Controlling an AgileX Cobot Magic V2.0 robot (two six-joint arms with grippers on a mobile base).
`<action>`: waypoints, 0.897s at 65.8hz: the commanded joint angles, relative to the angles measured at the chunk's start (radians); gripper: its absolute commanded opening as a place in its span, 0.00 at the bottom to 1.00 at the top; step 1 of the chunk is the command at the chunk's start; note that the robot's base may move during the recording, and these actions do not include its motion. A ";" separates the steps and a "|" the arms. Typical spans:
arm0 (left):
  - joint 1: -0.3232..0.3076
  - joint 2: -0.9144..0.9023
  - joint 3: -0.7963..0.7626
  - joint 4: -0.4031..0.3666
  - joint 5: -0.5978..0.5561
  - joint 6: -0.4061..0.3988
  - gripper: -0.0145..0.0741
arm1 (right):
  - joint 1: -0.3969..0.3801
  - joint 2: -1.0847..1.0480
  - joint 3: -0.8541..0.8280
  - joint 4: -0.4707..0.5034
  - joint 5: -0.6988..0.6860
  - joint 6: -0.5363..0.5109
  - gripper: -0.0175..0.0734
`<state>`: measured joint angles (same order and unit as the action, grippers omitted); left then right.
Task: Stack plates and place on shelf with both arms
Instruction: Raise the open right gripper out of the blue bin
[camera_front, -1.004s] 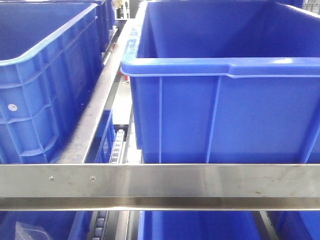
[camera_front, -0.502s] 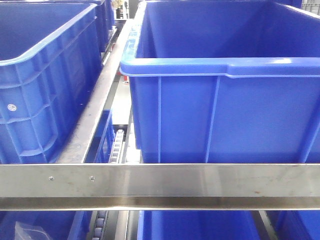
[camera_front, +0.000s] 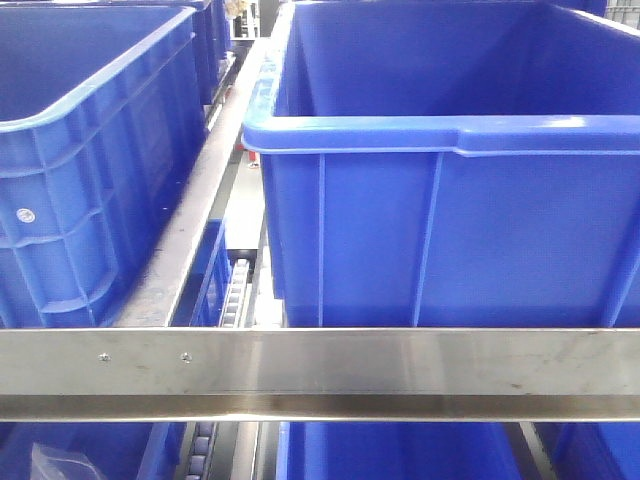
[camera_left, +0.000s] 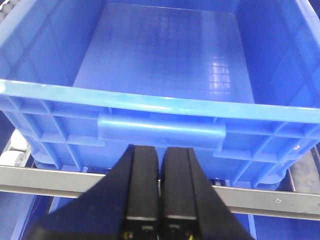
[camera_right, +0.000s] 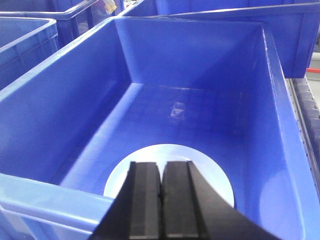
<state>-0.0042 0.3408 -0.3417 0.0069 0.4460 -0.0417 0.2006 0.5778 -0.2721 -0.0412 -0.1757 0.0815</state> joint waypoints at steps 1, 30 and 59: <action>-0.004 0.015 -0.029 -0.001 -0.073 -0.005 0.26 | -0.019 -0.060 -0.026 -0.007 -0.047 -0.003 0.25; -0.004 0.015 -0.029 -0.001 -0.073 -0.005 0.26 | -0.208 -0.522 0.303 -0.006 0.011 -0.002 0.25; -0.004 0.015 -0.029 -0.001 -0.073 -0.005 0.26 | -0.232 -0.608 0.301 -0.003 0.176 0.017 0.25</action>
<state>-0.0042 0.3408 -0.3417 0.0069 0.4460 -0.0417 -0.0249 -0.0114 0.0276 -0.0412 0.0826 0.0965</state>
